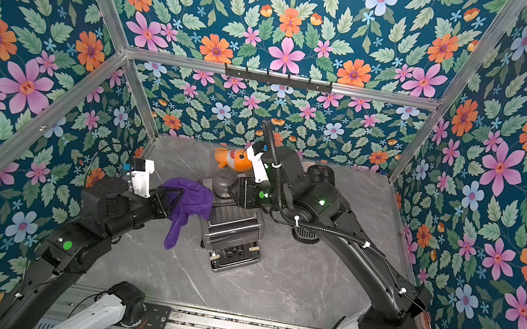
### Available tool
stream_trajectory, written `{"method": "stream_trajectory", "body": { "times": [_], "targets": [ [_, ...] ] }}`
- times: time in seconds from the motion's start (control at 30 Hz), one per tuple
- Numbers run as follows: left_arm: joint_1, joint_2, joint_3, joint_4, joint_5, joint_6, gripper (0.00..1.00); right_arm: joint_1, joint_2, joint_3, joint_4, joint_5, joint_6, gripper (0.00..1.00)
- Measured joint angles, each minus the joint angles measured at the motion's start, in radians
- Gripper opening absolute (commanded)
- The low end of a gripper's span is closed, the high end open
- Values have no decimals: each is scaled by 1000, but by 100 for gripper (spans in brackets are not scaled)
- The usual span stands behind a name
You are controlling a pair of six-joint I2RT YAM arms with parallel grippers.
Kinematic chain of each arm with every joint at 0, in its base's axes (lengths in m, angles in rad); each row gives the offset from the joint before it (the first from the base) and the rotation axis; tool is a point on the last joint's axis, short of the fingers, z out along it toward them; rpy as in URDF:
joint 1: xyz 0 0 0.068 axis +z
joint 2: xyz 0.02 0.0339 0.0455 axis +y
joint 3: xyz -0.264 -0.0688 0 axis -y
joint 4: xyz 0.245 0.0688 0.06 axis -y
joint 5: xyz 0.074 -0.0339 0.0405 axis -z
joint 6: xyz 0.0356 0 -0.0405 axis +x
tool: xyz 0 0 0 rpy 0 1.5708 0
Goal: Wipe the surface of a coffee machine
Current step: Wipe the dirt from the surface of the coffee machine.
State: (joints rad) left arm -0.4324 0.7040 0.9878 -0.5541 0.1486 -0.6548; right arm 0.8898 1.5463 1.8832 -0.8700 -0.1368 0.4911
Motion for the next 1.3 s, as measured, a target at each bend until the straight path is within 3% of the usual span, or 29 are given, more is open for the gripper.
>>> {"method": "stream_trajectory", "body": {
  "times": [0.4,0.77,0.9,1.03,1.17,1.3],
  "targets": [
    [4,136,-31,97,38,28,0,0,-39,-168,-8,-83,-3,50],
    [17,111,-215,332,7,-2,0,12,-53,-198,53,-118,8,49],
    [19,107,-264,208,11,-20,0,16,-61,-198,53,-121,15,49],
    [34,99,-186,109,7,-10,0,18,-60,-190,52,-122,16,50],
    [41,101,-79,95,4,10,0,23,-51,-159,52,-122,22,50],
    [39,98,-76,102,13,13,0,27,-45,-149,52,-122,22,50]
  ]
}}
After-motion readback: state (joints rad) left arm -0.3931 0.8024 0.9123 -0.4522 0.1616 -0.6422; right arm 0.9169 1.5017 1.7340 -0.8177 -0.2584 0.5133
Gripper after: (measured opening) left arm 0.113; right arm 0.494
